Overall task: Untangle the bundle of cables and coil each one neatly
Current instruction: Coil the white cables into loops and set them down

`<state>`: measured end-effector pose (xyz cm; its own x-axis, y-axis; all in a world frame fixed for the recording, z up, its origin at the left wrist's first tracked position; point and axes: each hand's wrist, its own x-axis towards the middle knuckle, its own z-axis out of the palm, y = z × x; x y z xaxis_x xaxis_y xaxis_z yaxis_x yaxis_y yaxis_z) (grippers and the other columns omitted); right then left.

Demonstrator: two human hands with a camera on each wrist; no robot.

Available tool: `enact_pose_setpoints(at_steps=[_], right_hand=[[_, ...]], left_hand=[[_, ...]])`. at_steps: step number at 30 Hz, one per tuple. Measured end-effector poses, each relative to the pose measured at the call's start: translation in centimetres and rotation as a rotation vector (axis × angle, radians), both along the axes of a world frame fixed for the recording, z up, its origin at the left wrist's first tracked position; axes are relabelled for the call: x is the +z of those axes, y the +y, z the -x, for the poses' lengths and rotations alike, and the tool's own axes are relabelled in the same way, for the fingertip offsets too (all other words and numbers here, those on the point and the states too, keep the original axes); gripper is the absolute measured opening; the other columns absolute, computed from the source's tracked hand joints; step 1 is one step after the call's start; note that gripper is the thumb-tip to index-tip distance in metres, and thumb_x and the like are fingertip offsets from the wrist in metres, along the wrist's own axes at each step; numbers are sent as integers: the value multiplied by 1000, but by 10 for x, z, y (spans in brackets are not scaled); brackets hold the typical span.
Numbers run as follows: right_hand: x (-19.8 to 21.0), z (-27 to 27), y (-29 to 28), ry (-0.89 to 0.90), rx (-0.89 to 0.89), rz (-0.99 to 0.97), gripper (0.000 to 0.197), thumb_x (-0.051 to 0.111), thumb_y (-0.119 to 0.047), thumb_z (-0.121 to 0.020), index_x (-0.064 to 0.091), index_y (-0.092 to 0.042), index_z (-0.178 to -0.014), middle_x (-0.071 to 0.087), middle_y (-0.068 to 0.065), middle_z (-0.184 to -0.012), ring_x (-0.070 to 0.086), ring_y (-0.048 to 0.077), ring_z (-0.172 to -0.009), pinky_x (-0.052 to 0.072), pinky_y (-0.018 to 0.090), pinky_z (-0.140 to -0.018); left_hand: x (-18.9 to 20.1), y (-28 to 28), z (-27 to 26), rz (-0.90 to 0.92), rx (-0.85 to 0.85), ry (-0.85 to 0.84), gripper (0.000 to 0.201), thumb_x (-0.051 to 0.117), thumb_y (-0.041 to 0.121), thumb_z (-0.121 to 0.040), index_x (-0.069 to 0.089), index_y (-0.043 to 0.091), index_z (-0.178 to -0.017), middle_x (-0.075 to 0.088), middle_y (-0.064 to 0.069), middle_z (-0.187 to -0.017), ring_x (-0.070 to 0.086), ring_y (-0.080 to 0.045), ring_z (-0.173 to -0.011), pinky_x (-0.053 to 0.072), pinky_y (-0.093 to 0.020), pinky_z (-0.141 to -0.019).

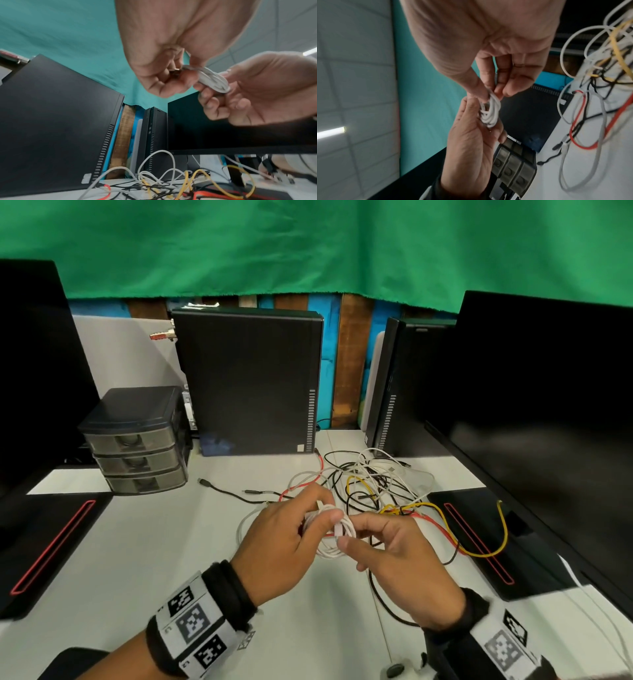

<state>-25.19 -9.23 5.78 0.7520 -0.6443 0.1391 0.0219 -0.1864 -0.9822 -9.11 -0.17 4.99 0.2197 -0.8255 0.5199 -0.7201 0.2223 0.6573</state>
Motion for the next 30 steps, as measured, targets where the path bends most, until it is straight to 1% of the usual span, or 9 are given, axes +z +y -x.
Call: enact_pose_setpoints(at_steps=[4,8,13,16,18,21,23,28,30], right_hand=[[-2,2,-8,90,60,42,12,67,-9,-90,78,-14,-94,72,13,-91,57,7,-77,48,22,-63],[1,5,-16,61,192,-117,20,63,-19,-81,75,-10,-96,72,0,-87,59,4,-78,48,21,-66],[-3,2,-16,-40,239,-194,25,69,-11,-80,68,-1,-103,70,7,-94,60,14,-86,51,25,-66],[-14,-3,-9,-68,8,20,25,77,-6,-80,65,-12,-103,69,3,-80,61,16,-76,51,28,-61],[-21,-5,-5,-107,-168,294,24,75,-10,-86,66,-21,-105,69,-1,-78,64,12,-72,51,28,-60],[-25,-5,-4,-136,-253,867,13,65,-20,-94,71,-14,-104,69,-12,-83,62,3,-73,48,13,-64],[-28,-5,-6,-144,-239,977,16,60,-21,-96,71,-11,-101,70,-11,-84,61,0,-72,48,10,-65],[-24,-17,-2,-167,-217,605,8,68,-26,-92,72,-19,-90,74,-16,-80,70,6,-67,57,28,-57],[-19,-28,0,-173,-219,498,13,71,-32,-90,69,-20,-85,75,-14,-78,72,9,-69,59,34,-57]], left_hand=[[-7,1,-4,2,-3,-139,21,49,49,-100,61,32,-101,64,14,-83,58,-11,-71,49,-37,-62],[-6,-1,-12,10,-52,-166,22,54,47,-98,67,30,-104,65,18,-91,58,-7,-74,51,-32,-64],[-2,-3,-11,-47,-68,94,33,51,53,-94,67,24,-88,64,6,-77,55,-16,-64,48,-39,-63],[-5,-4,-2,-123,-120,233,36,53,54,-91,66,22,-81,63,0,-73,54,-18,-66,47,-41,-66],[-4,-5,1,-180,-158,405,38,57,50,-90,67,16,-77,59,-5,-72,50,-16,-69,44,-37,-68],[3,-5,-5,-323,-197,556,32,58,37,-99,71,20,-75,56,0,-68,44,-15,-67,39,-27,-65],[9,-2,-10,-421,-240,542,30,55,29,-101,71,24,-76,56,10,-64,45,-8,-63,40,-20,-63],[14,3,-24,-508,-319,661,15,64,-3,-91,69,11,-93,68,0,-85,64,-7,-78,51,-20,-72],[14,3,-28,-465,-258,694,16,66,-2,-86,69,5,-100,69,-5,-89,65,-11,-82,53,-22,-74]])
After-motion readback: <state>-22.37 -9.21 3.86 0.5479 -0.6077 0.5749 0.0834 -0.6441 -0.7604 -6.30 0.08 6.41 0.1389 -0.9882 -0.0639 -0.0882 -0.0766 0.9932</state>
